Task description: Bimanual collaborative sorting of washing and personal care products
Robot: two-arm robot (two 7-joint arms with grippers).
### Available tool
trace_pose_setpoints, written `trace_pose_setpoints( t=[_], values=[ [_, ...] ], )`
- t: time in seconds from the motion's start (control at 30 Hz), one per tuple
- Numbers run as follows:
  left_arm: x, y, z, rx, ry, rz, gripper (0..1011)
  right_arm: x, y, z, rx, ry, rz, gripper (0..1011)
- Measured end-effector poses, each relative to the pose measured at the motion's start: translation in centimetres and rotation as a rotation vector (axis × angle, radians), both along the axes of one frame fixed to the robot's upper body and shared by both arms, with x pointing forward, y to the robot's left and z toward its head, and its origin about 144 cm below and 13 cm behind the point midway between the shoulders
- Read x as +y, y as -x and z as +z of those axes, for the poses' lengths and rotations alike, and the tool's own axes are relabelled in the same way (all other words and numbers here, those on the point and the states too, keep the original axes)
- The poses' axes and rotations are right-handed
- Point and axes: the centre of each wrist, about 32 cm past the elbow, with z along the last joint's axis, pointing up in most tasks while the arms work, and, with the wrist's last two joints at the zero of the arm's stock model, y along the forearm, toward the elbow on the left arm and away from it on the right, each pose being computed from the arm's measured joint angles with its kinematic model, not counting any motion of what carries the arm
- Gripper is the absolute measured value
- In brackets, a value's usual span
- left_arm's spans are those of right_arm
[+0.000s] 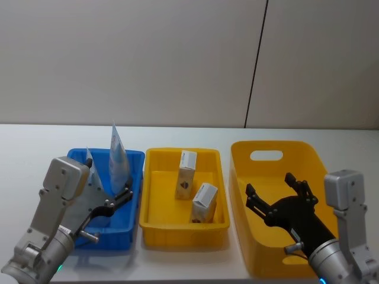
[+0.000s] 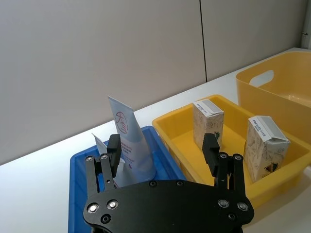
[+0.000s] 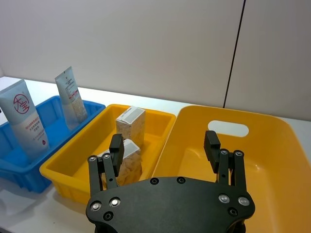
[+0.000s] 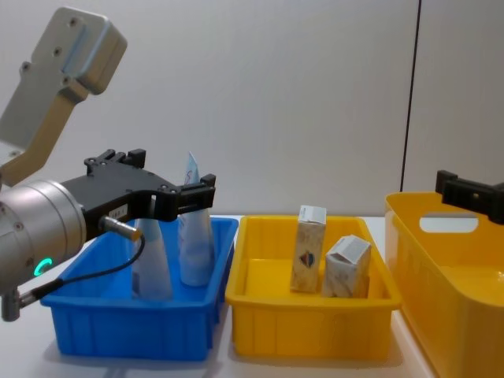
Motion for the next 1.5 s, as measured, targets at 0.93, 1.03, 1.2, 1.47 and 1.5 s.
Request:
trace_pose_setpoints(
  t=[0.93, 1.03, 1.2, 1.47, 1.5],
  values=[
    [0.0, 0.0, -0.01, 0.0, 0.0, 0.0, 1001, 0.0, 0.0, 0.0, 0.0, 0.0, 0.0, 1003],
    [0.0, 0.0, 0.0, 0.0, 0.0, 0.0, 1001, 0.0, 0.0, 0.0, 0.0, 0.0, 0.0, 1003],
    [0.0, 0.0, -0.01, 0.0, 0.0, 0.0, 1001, 0.0, 0.0, 0.0, 0.0, 0.0, 0.0, 1003],
    [0.0, 0.0, -0.01, 0.0, 0.0, 0.0, 1001, 0.0, 0.0, 0.0, 0.0, 0.0, 0.0, 1003],
    [0.0, 0.0, 0.0, 0.0, 0.0, 0.0, 1001, 0.0, 0.0, 0.0, 0.0, 0.0, 0.0, 1003]
  ],
)
